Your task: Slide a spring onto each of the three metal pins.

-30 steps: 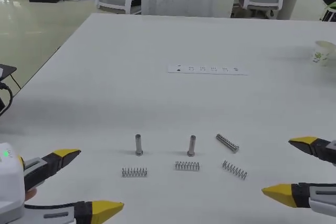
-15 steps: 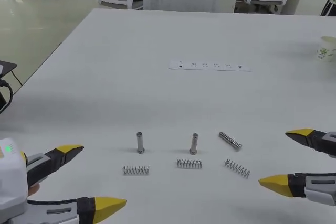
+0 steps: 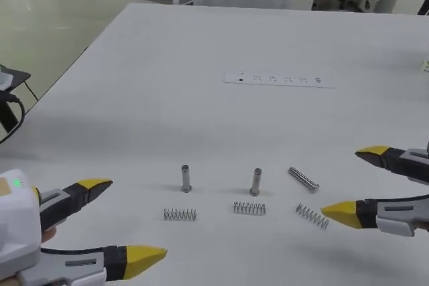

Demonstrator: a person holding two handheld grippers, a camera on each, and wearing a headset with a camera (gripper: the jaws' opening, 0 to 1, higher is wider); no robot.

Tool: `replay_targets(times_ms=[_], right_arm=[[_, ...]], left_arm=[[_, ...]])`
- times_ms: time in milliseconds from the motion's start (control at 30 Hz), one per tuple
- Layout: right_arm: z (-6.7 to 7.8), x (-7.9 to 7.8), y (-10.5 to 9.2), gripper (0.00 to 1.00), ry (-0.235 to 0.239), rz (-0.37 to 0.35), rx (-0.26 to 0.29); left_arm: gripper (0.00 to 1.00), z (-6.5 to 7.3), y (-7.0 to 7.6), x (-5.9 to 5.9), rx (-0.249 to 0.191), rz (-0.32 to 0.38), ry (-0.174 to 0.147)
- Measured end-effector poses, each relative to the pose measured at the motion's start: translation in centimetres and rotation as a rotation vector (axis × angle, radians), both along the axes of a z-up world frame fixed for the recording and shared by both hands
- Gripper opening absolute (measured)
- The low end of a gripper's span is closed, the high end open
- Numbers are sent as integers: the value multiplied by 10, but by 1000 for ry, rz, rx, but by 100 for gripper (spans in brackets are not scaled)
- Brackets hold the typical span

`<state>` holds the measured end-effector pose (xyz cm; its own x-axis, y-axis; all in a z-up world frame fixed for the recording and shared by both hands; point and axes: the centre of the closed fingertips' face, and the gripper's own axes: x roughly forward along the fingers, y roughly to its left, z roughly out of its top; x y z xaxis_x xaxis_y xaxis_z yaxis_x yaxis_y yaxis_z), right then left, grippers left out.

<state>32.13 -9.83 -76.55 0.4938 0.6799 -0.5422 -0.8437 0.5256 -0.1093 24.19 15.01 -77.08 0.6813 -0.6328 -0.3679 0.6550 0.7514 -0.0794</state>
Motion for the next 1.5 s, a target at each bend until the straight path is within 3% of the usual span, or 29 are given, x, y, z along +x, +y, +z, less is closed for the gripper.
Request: replay_targets(times_ms=[700,1500], right_arm=[[-16,44,31,67,37,45,-37],[-55,70,30,38,111,-42,-156]], left_arm=[[84,-2,4,5,-4,18,3],[83,-5,7,5,-7,25,11]])
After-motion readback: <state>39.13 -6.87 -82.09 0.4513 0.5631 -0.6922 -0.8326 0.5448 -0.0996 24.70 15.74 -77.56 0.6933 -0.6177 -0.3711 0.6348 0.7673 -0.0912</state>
